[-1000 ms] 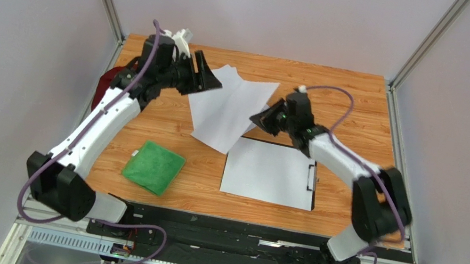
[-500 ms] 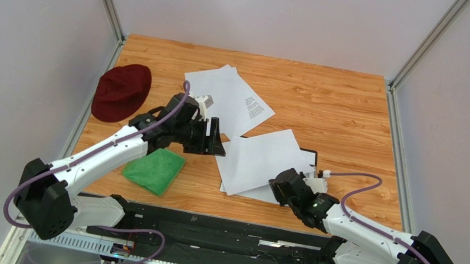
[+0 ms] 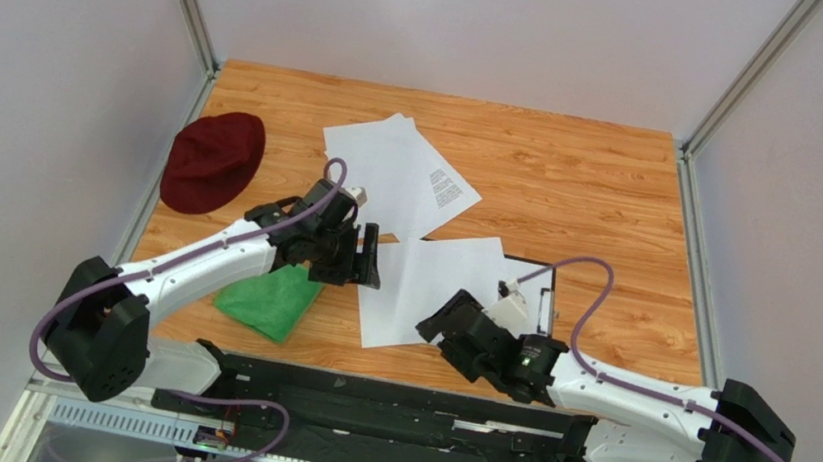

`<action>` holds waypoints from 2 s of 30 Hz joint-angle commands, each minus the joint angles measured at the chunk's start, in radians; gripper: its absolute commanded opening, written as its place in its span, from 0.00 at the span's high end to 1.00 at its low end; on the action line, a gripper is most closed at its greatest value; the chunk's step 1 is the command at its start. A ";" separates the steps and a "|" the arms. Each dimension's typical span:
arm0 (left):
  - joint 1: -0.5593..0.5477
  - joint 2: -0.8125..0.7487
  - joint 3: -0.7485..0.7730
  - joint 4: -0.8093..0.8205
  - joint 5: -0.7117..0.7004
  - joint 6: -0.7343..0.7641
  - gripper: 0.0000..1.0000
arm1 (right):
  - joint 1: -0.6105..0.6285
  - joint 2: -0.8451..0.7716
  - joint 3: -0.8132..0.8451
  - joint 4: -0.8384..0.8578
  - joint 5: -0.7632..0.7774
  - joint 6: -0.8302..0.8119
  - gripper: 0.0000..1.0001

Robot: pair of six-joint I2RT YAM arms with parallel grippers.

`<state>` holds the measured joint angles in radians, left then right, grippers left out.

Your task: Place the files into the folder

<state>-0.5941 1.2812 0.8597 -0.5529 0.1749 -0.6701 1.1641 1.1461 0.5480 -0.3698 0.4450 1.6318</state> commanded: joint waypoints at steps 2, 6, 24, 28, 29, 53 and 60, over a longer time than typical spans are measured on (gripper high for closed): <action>-0.003 0.000 -0.005 0.014 -0.090 -0.034 0.21 | -0.006 -0.005 0.196 -0.320 -0.046 -0.660 0.15; -0.001 0.082 -0.013 0.074 -0.100 -0.083 0.21 | -0.225 0.004 0.295 -0.371 -0.090 -0.941 0.04; -0.001 0.306 -0.001 0.251 -0.155 -0.194 0.14 | -0.773 0.659 0.696 -0.169 -0.447 -1.590 0.04; -0.001 0.334 0.004 0.262 -0.150 -0.189 0.15 | -0.773 0.696 0.728 -0.149 -0.430 -1.626 0.05; -0.001 0.340 0.005 0.261 -0.147 -0.186 0.16 | -0.774 0.702 0.733 -0.141 -0.466 -1.627 0.06; 0.000 0.474 0.084 0.321 -0.068 -0.141 0.18 | -0.807 0.684 0.721 -0.209 -0.482 -1.477 0.27; 0.000 0.475 0.096 0.324 -0.043 -0.125 0.18 | -0.807 0.595 0.728 -0.225 -0.411 -1.486 0.25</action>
<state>-0.5930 1.7164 0.9607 -0.1890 0.1223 -0.8280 0.3565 1.8256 1.2419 -0.6052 -0.0135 0.1368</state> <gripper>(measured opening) 0.818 0.743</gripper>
